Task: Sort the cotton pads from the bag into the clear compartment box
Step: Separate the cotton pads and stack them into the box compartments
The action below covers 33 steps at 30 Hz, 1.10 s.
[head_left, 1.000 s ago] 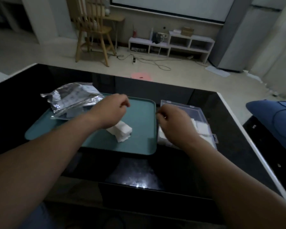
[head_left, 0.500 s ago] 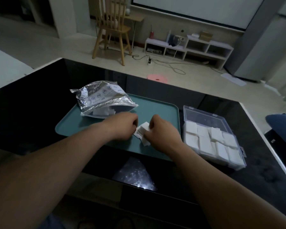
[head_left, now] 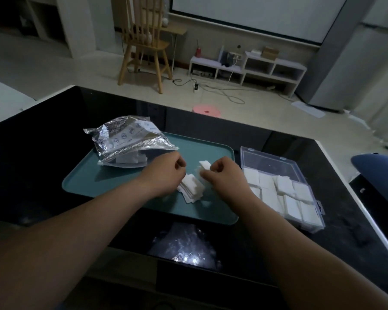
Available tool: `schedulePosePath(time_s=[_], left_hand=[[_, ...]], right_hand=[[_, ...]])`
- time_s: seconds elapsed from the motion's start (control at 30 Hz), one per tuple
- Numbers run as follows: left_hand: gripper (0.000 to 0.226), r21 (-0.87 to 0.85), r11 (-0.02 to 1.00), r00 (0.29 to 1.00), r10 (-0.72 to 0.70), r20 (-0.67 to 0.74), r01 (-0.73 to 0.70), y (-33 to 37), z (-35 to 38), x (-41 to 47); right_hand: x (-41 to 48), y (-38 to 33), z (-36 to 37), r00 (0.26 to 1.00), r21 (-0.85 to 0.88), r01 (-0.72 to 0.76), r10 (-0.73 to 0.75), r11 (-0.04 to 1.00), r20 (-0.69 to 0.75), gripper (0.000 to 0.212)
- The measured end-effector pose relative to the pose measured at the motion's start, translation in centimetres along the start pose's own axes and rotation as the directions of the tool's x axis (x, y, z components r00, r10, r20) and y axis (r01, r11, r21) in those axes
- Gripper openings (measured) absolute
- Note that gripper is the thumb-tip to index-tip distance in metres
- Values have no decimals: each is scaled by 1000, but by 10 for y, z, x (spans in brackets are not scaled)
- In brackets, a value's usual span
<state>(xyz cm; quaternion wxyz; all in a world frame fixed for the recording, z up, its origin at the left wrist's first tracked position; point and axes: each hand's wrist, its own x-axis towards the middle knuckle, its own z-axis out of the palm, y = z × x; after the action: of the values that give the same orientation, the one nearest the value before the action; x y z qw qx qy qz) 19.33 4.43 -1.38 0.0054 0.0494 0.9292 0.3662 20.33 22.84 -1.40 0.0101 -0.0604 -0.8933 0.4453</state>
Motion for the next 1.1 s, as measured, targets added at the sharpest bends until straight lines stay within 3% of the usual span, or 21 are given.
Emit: schedulePosePath(time_s=[0.07, 0.17, 0.23, 0.33, 0.6, 0.77, 0.83, 0.87, 0.93, 1.03, 1.1], left_hand=[[20, -179, 984, 1000, -20, 0, 19, 4, 2, 1], [28, -485, 874, 994, 20, 108, 35, 13, 6, -5], [18, -526, 850, 984, 107, 139, -18, 22, 8, -7], [17, -491, 870, 977, 133, 165, -36, 27, 13, -10], [16, -543, 834, 984, -5, 179, 103, 41, 34, -9], [23, -774, 577, 955, -32, 296, 260, 56, 36, -10], [36, -839, 434, 930, 3, 366, 329, 63, 35, -12], [42, -845, 409, 921, 27, 388, 344, 66, 35, -13], [50, -820, 502, 930, 75, 359, 276, 69, 36, -16], [54, -697, 717, 954, 186, 237, 33, 68, 41, -15], [45, -637, 771, 958, 206, 201, -32, 66, 45, -14]], right_hand=[[-1, -7, -6, 996, 243, -84, 71, 966, 59, 25], [-13, -16, -8, 942, 591, -295, 126, 751, 310, 24], [-23, -16, -9, 903, 682, -385, 102, 621, 417, 29], [-37, -13, -11, 870, 699, -455, 108, 551, 481, 17], [-43, 1, -22, 897, 705, -426, 164, 567, 410, 12], [-39, 8, -40, 909, 757, -417, 224, 503, 351, 20], [-38, 10, -48, 902, 773, -430, 252, 466, 351, 20], [-37, 11, -51, 896, 781, -442, 265, 442, 357, 19], [-37, 13, -57, 884, 786, -462, 288, 411, 368, 19], [-38, 15, -63, 879, 766, -474, 288, 434, 380, 26], [-40, 15, -65, 885, 751, -466, 259, 468, 387, 25]])
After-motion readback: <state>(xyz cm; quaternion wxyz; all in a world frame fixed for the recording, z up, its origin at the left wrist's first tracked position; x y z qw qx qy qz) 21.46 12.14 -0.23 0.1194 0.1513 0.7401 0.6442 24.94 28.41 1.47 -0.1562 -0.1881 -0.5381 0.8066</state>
